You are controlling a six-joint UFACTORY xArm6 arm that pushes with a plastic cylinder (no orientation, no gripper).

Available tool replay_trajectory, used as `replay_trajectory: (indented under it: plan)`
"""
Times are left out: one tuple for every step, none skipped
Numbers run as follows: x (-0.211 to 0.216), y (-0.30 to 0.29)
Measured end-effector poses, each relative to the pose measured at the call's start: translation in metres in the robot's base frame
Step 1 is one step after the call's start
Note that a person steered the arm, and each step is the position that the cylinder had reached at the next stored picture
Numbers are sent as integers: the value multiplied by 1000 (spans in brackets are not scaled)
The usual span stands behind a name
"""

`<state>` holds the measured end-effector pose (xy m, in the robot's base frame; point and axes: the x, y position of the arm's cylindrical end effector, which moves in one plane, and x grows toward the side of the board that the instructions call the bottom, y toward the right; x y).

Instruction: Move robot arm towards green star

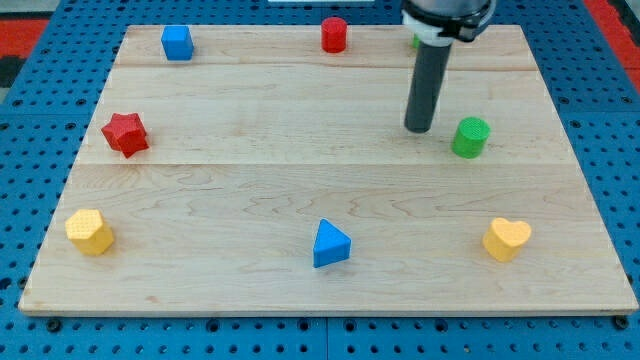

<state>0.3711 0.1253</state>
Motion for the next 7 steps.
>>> replay_trajectory:
  plan:
    - [-62,31]
    - [-112,96]
    - [-163,118]
    - [-180,102]
    - [-180,100]
    - [-180,99]
    - [-180,99]
